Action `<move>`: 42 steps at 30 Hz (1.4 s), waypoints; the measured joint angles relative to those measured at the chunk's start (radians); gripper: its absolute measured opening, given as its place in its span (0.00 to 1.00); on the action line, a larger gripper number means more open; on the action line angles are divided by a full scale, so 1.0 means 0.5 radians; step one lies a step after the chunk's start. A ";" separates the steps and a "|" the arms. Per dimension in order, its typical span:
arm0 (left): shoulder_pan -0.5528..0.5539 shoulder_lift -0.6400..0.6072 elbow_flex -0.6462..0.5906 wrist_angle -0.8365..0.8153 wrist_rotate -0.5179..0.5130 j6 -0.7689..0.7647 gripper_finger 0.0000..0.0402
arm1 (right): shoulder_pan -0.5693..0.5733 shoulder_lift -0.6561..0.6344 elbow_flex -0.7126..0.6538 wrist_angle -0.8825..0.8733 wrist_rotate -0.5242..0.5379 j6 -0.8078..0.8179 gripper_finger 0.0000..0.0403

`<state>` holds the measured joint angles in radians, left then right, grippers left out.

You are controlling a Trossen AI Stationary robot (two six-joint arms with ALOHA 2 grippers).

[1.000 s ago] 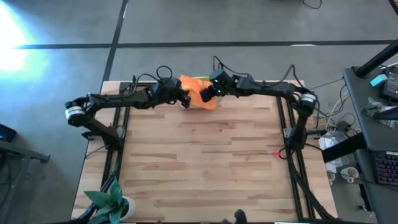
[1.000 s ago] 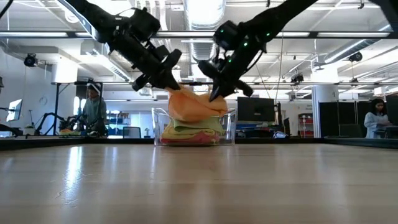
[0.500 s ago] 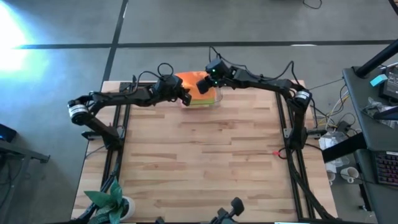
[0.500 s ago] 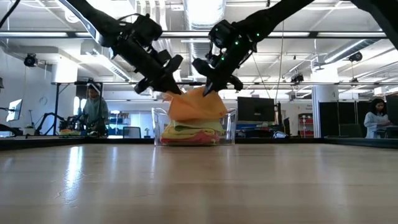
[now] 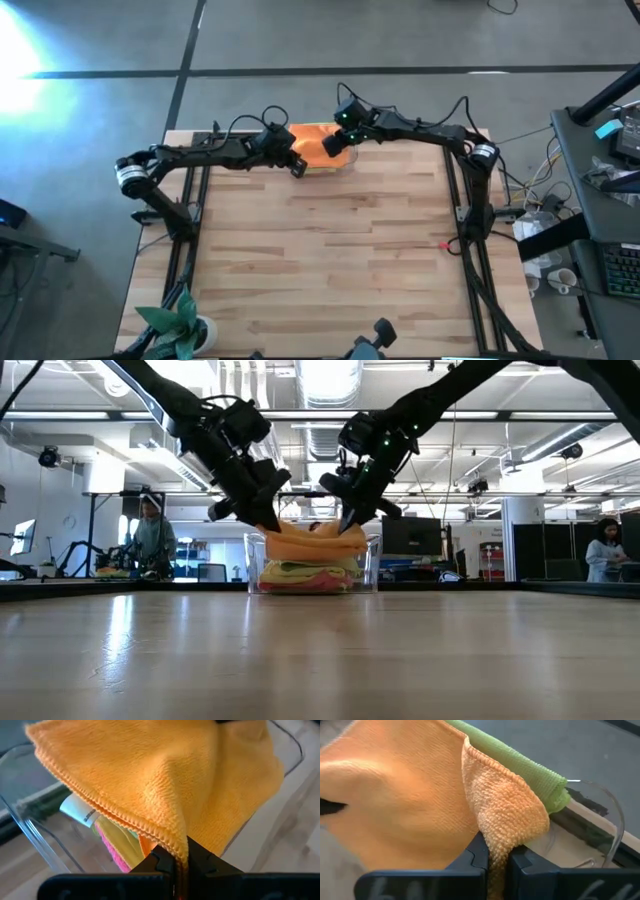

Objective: Fold microfiber towels
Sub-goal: Put the folded orange microfiber cloth into the transparent bin

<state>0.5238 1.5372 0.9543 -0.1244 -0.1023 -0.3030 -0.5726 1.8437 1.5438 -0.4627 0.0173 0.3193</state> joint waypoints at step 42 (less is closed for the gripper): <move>0.263 -0.377 0.286 0.017 -0.021 0.621 0.48 | -0.115 0.056 0.116 -0.100 -0.805 0.004 0.27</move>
<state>0.6556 1.3486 1.0973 -0.1158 -0.1126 0.0074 -0.6303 1.8715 1.6016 -0.5126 -0.3851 0.3214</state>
